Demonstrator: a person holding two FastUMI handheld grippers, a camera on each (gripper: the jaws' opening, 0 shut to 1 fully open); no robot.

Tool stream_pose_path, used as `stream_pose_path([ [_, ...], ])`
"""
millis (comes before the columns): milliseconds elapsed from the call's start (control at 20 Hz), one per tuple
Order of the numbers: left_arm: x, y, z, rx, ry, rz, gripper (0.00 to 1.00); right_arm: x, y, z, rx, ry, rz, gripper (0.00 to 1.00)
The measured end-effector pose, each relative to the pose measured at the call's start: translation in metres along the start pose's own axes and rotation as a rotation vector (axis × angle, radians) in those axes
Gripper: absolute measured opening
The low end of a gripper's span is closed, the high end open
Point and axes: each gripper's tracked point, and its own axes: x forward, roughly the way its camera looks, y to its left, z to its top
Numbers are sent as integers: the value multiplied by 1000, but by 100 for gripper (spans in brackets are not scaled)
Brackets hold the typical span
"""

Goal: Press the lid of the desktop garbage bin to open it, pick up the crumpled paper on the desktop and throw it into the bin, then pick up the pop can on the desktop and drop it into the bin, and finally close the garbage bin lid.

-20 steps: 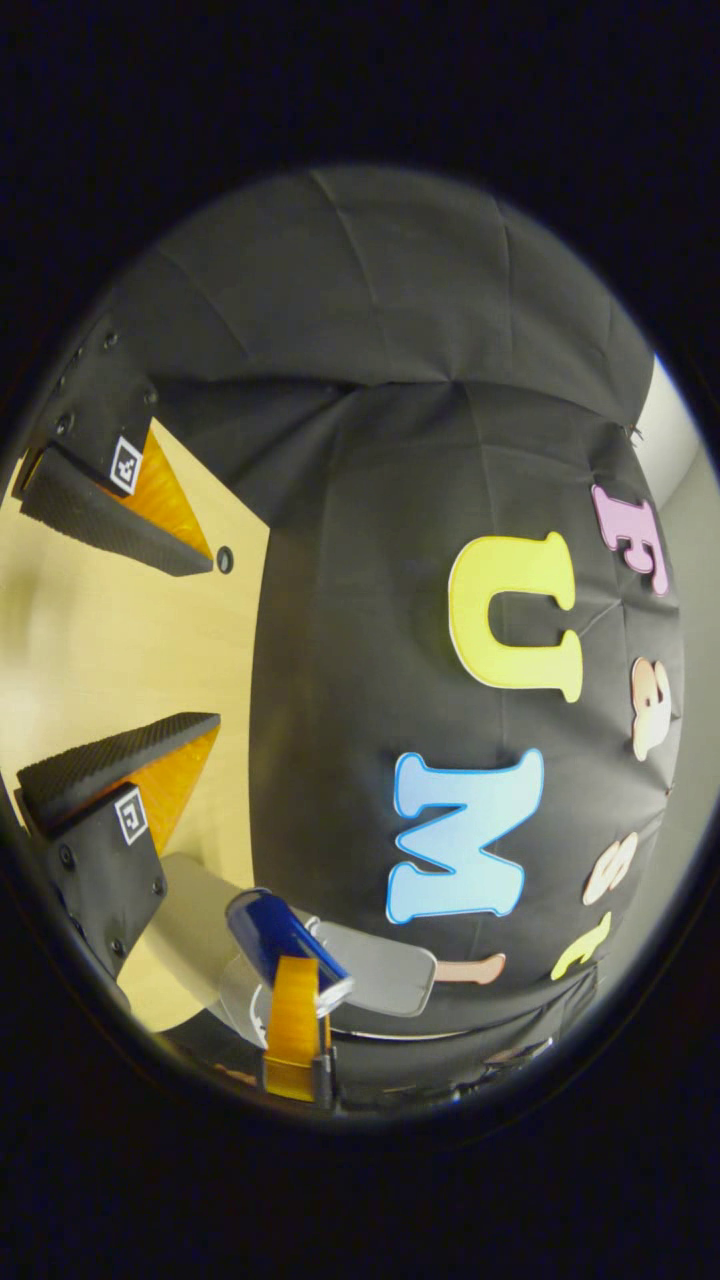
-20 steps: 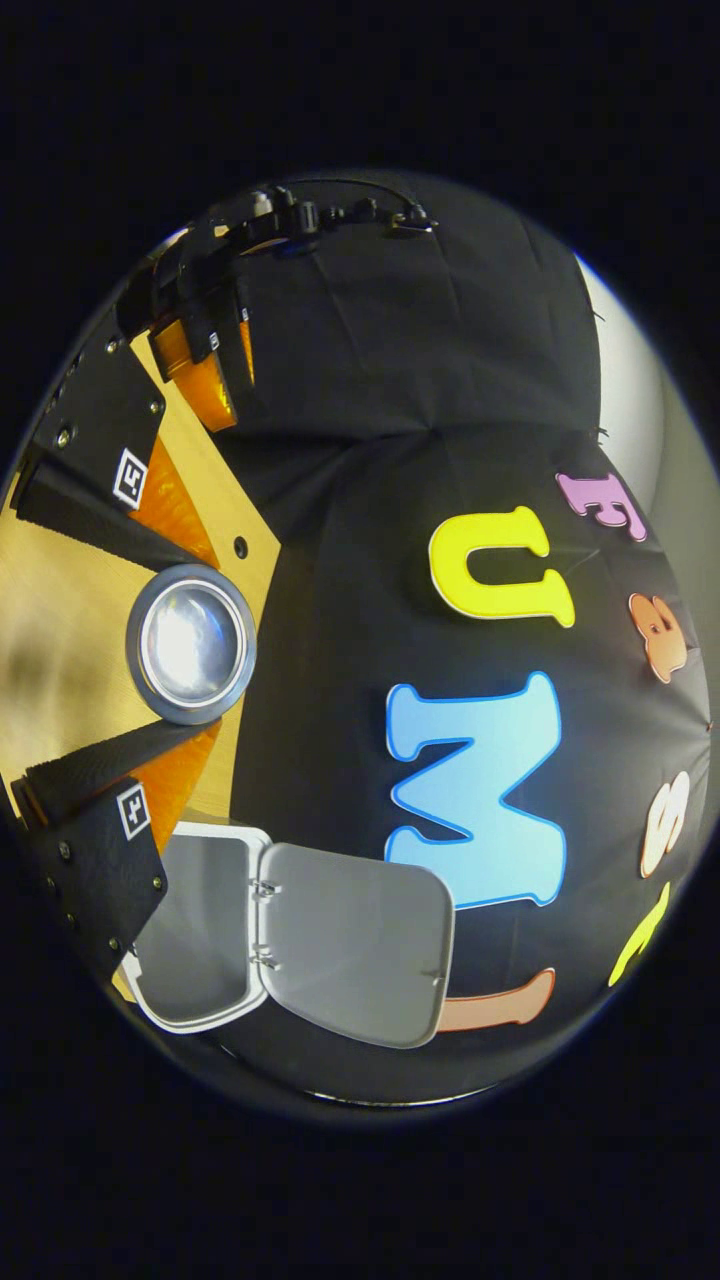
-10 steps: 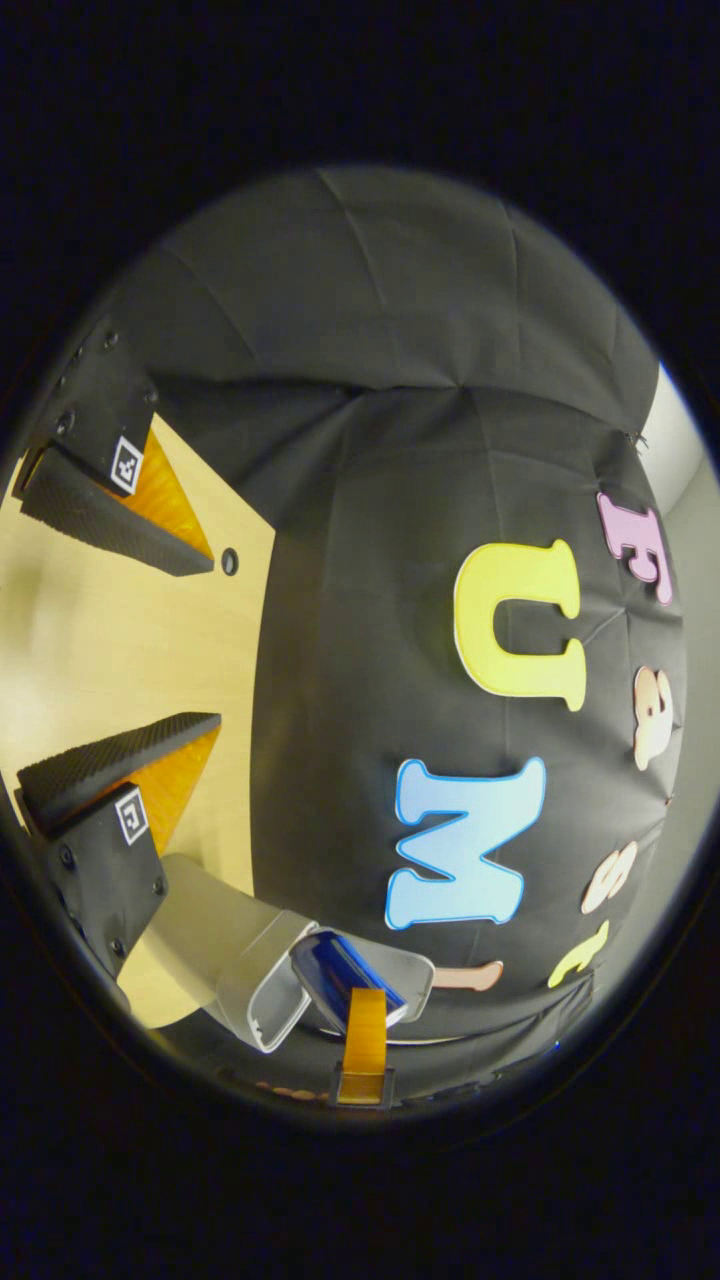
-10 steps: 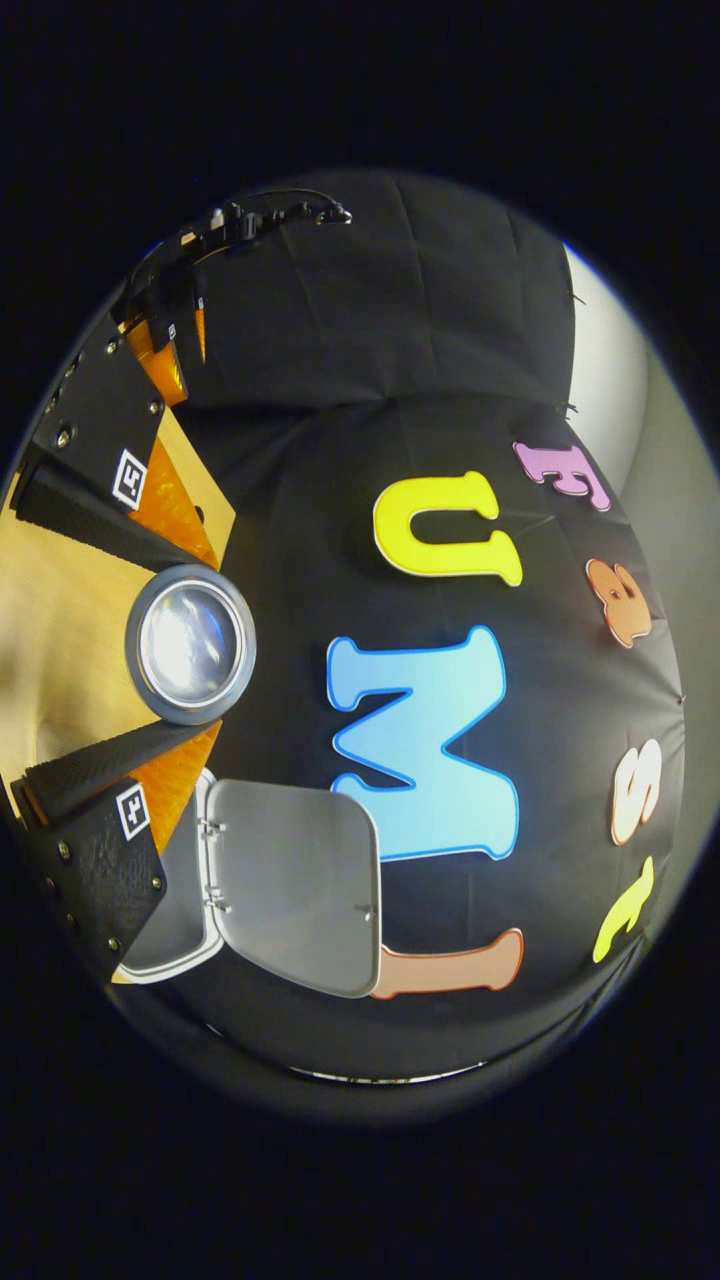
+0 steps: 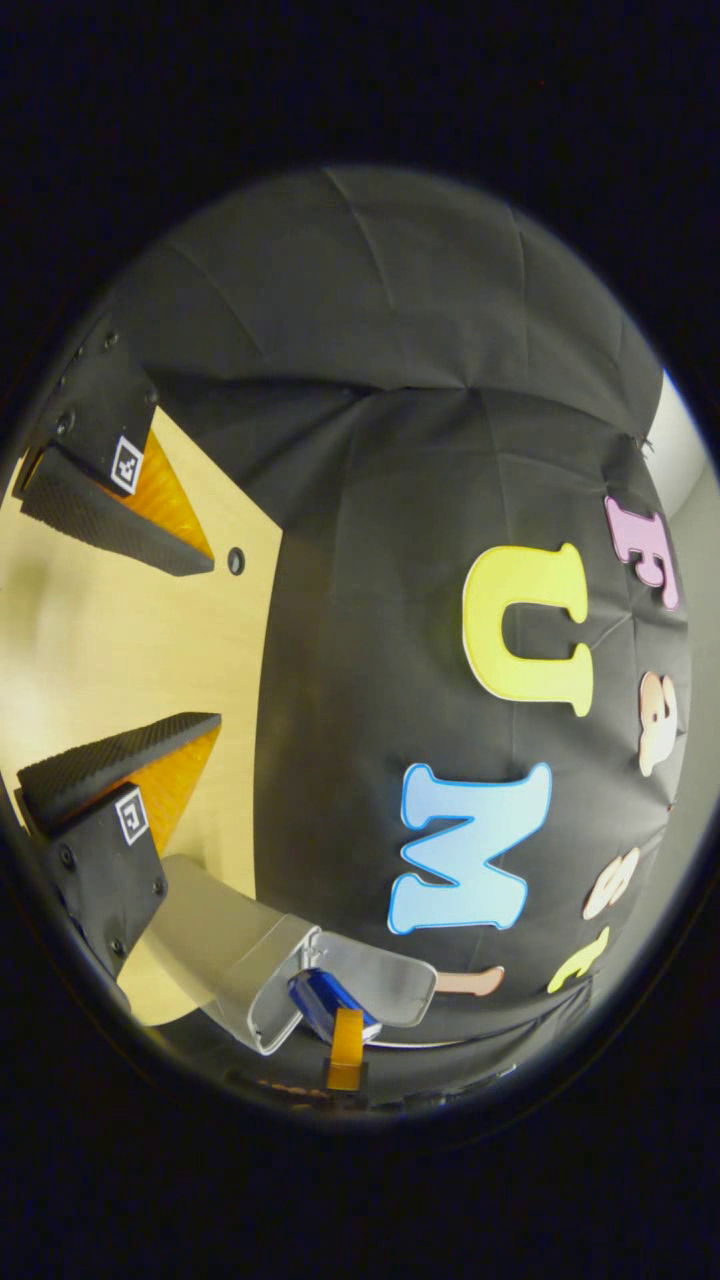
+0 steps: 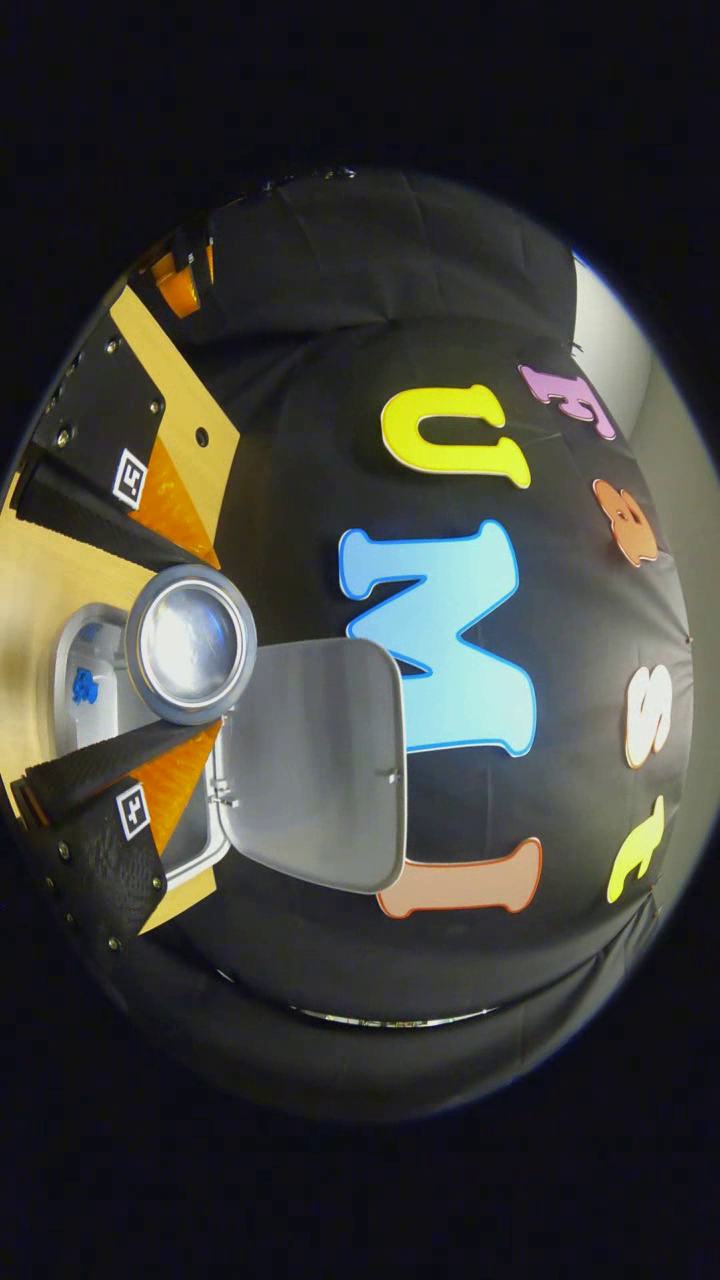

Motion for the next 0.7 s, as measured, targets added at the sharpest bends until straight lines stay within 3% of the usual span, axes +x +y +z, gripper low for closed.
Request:
stream_pose_path([
  [700, 14, -14, -10, 22, 25, -14, 92, 17, -41, -52, 35, 125, -71, 84],
])
